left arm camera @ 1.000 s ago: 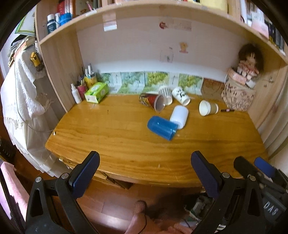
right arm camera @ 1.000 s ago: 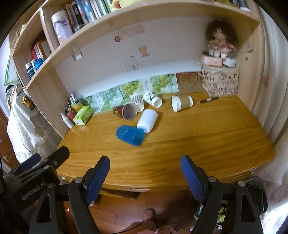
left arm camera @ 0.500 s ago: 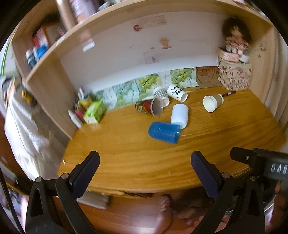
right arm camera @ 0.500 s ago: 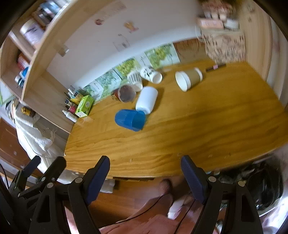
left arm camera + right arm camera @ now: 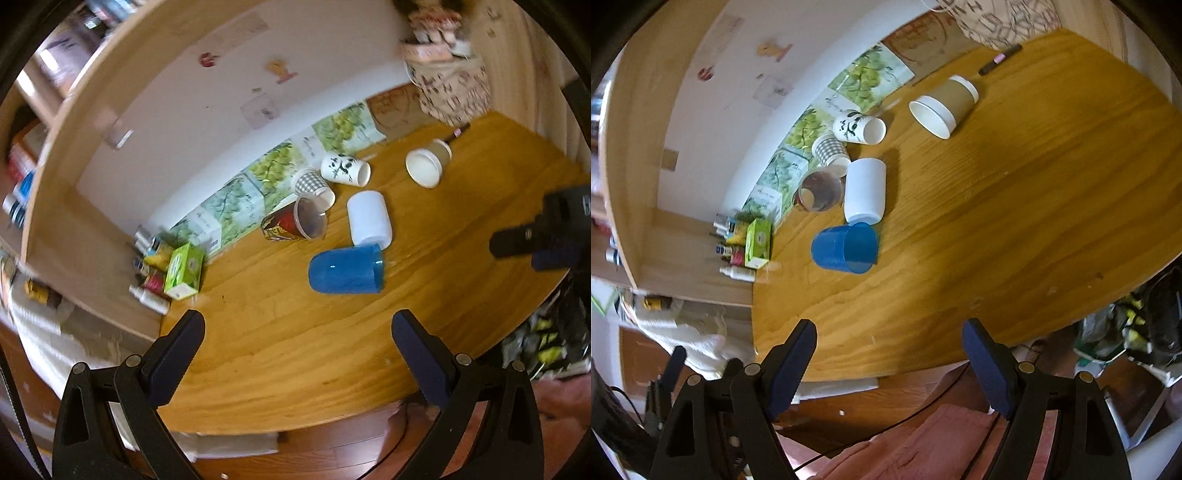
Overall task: Flip cup upright
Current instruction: 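Move the left tool toward the blue cup lying on its side, then lower the left tool over the blue cup's base and close its fingers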
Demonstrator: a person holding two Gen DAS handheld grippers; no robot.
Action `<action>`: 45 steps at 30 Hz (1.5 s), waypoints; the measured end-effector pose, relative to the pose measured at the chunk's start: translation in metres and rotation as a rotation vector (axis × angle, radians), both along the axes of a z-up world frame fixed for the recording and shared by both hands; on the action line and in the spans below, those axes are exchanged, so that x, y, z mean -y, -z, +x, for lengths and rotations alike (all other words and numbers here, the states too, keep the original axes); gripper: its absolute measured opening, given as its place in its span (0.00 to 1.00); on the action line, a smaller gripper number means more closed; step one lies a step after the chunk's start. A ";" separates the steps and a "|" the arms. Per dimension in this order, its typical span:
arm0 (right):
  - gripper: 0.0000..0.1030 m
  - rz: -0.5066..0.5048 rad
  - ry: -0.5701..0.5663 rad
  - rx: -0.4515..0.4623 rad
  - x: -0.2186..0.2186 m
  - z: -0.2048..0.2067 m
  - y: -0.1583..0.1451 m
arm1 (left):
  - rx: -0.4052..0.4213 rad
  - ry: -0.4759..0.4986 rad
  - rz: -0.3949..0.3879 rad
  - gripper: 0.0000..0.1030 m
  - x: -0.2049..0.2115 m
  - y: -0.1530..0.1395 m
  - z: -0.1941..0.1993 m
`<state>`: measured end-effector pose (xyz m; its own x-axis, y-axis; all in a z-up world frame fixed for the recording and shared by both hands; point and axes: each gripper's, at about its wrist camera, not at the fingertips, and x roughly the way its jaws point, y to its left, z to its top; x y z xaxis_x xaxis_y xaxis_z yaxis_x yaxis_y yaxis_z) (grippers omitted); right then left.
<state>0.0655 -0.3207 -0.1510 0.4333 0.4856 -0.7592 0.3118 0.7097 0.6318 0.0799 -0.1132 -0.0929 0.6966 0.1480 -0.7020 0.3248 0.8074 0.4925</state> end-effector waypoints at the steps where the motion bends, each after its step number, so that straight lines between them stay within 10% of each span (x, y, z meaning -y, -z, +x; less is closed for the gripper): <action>1: 0.80 0.011 0.009 -0.010 -0.001 0.006 0.002 | -0.006 0.021 0.017 0.98 0.001 0.003 0.004; 25: 0.79 0.124 0.242 -0.160 -0.028 0.055 0.043 | -0.207 0.677 0.360 0.98 0.013 0.100 0.080; 45: 0.79 0.147 0.428 -0.252 -0.028 0.040 0.059 | -0.429 0.848 0.392 0.98 0.023 0.155 0.115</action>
